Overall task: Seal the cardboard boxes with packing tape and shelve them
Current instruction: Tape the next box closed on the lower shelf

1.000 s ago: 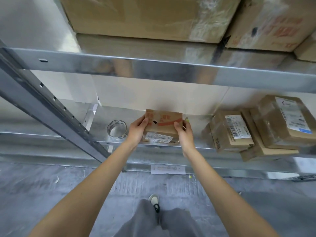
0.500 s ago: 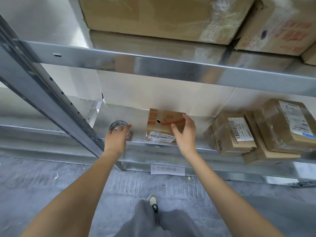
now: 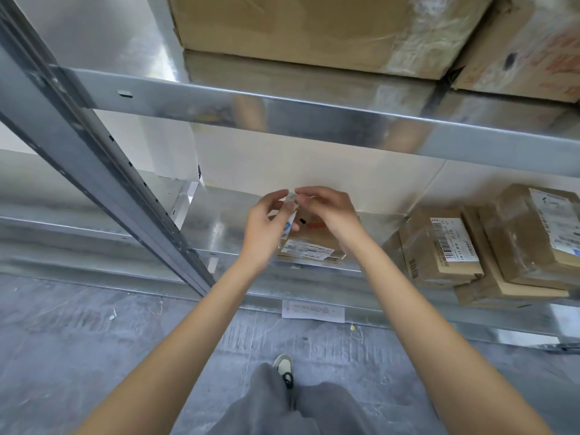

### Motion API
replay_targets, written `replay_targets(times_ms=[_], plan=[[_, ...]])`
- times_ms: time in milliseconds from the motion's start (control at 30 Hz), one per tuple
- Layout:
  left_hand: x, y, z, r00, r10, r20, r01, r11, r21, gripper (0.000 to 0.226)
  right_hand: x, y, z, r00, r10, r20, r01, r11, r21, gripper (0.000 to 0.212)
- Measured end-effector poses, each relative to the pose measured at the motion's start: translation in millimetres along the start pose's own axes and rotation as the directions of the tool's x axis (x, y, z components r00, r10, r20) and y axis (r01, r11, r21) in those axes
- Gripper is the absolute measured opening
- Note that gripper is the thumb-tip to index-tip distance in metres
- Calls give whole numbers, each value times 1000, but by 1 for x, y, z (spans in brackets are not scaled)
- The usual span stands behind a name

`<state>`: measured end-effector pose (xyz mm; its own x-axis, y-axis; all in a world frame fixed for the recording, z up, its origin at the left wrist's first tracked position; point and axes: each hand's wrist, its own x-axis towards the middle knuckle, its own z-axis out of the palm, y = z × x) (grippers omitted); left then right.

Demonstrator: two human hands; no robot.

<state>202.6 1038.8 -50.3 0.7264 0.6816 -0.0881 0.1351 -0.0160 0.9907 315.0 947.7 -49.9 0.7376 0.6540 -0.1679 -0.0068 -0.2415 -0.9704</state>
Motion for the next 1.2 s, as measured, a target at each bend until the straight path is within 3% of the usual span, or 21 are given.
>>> replay_targets(times_ms=[233,300,400,467,500,633,700,900,967,1067,1200], plan=[[-22,-5,7,1000,-23,-16,20,988,-156,31,-9,4,-5,1000,-1,-19,2,997,81,7],[-29,-12,6,999,-5,34,11,984,-178,37,-10,7,-5,999,41,-21,-38,991,132,5],[-35,-31,6,981,41,187,-62,992,110,19,-10,11,-9,996,84,-42,-76,985,157,4],[-40,-38,5,960,49,275,-140,936,323,40,-10,14,-10,994,98,-50,-90,986,138,4],[-42,-38,5,954,31,299,-135,932,336,40,-11,15,-10,993,106,-43,-100,987,129,4],[-44,-36,0,940,-58,338,-2,985,175,21,-10,14,-17,996,75,-41,-71,994,82,5],[-40,-40,-4,919,-143,368,105,987,121,30,-8,9,-21,998,38,-57,-35,997,62,7],[-31,-54,1,872,-336,357,294,941,167,64,2,-5,-20,999,-31,-31,31,999,-8,8],[-29,-54,3,880,-327,346,275,942,190,66,9,-3,-21,998,-7,-68,7,1000,-13,6],[-41,-52,1,892,-209,401,202,977,60,58,26,1,-28,986,23,-167,-25,1000,-8,6],[-62,-56,6,942,-90,324,104,994,-25,41,42,7,-29,994,9,-109,-20,995,-100,3]])
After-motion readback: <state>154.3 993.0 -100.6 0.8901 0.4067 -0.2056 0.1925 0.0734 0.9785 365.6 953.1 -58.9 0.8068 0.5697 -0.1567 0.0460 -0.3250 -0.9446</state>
